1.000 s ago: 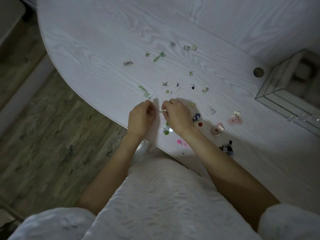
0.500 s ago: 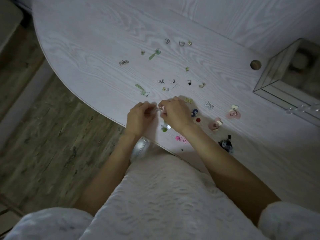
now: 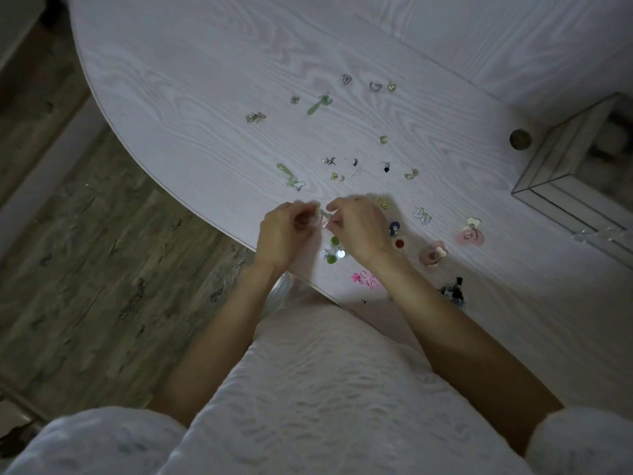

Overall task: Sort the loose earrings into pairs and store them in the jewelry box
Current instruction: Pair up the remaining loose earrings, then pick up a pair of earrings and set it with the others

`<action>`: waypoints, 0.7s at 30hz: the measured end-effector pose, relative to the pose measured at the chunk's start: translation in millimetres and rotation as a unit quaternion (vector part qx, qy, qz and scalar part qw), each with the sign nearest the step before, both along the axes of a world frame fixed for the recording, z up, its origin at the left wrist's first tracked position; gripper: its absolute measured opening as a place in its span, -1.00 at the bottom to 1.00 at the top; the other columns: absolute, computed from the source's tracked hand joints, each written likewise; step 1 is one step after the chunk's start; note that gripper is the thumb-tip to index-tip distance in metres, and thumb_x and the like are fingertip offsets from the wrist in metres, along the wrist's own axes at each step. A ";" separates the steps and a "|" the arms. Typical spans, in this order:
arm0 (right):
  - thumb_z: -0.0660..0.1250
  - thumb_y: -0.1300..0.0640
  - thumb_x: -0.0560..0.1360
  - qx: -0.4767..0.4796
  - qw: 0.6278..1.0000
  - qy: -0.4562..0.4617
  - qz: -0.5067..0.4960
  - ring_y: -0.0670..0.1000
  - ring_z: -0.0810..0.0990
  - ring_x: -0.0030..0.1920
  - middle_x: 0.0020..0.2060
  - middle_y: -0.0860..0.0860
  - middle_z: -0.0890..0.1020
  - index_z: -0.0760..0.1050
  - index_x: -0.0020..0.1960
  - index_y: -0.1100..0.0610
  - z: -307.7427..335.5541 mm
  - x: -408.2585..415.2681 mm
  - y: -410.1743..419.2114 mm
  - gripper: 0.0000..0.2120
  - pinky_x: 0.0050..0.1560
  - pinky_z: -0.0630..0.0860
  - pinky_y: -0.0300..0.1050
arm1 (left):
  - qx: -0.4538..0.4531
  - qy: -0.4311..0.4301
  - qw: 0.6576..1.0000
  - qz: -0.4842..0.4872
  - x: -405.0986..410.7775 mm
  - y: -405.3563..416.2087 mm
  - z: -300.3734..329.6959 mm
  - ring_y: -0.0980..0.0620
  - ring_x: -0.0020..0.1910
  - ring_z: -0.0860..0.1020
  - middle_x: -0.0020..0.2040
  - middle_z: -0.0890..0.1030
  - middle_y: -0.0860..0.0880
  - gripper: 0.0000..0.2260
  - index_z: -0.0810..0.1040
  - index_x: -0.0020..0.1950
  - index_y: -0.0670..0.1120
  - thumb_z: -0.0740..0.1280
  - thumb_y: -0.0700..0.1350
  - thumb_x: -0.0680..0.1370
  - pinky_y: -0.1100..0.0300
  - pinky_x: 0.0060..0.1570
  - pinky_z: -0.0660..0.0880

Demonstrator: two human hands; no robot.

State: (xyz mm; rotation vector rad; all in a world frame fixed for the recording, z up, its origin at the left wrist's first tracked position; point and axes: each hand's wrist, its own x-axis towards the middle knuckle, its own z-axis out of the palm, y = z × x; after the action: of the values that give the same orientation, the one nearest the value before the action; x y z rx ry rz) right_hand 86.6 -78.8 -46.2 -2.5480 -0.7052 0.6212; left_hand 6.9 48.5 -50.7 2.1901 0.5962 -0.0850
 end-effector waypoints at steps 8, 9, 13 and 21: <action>0.28 0.20 0.53 0.066 0.997 -0.031 0.008 0.05 0.55 0.04 -0.03 0.07 0.65 0.55 0.14 0.17 25.1 19.8 -1.1 -0.80 0.00 0.53 -0.04 | 0.080 -0.031 0.996 0.030 3.2 27.6 19.3 0.13 -0.16 0.59 -0.09 0.67 0.06 -0.83 0.61 0.09 -0.02 0.32 -0.07 0.53 0.17 -0.05 0.54; 0.28 0.21 0.52 0.078 0.996 -0.038 0.013 0.06 0.55 0.03 -0.01 0.08 0.64 0.55 0.12 0.18 27.5 27.6 0.6 -0.80 0.00 0.53 -0.02 | 0.085 -0.050 0.995 0.035 5.8 35.5 18.2 0.10 -0.15 0.59 -0.07 0.67 0.03 -0.83 0.61 0.09 -0.03 0.32 -0.11 0.52 0.17 -0.06 0.54; 0.26 0.25 0.52 0.060 0.992 -0.083 0.071 0.11 0.52 0.07 0.08 0.11 0.59 0.55 0.12 0.18 29.0 73.7 33.2 -0.80 0.01 0.50 -0.01 | 0.152 -0.087 0.983 -0.047 27.3 61.0 5.2 -0.12 0.03 0.52 0.08 0.59 -0.10 -0.72 0.57 0.15 -0.08 0.35 -0.25 0.45 0.15 -0.01 0.42; 0.24 0.29 0.53 -0.026 0.989 -0.111 0.098 0.16 0.43 0.22 0.25 0.16 0.42 0.45 0.30 0.17 2.1 144.7 89.0 -0.66 0.07 0.48 -0.03 | 0.164 -0.112 0.975 -0.098 48.4 78.4 -31.0 -0.07 0.00 0.52 0.10 0.59 0.03 -0.82 0.61 0.06 0.03 0.32 -0.14 0.49 0.10 -0.05 0.48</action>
State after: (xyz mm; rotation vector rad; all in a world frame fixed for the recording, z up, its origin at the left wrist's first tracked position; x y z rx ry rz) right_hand 231.3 10.2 -44.2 -2.6428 -1.0392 0.4254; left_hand 55.3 126.9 -81.7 2.5309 0.2787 0.1660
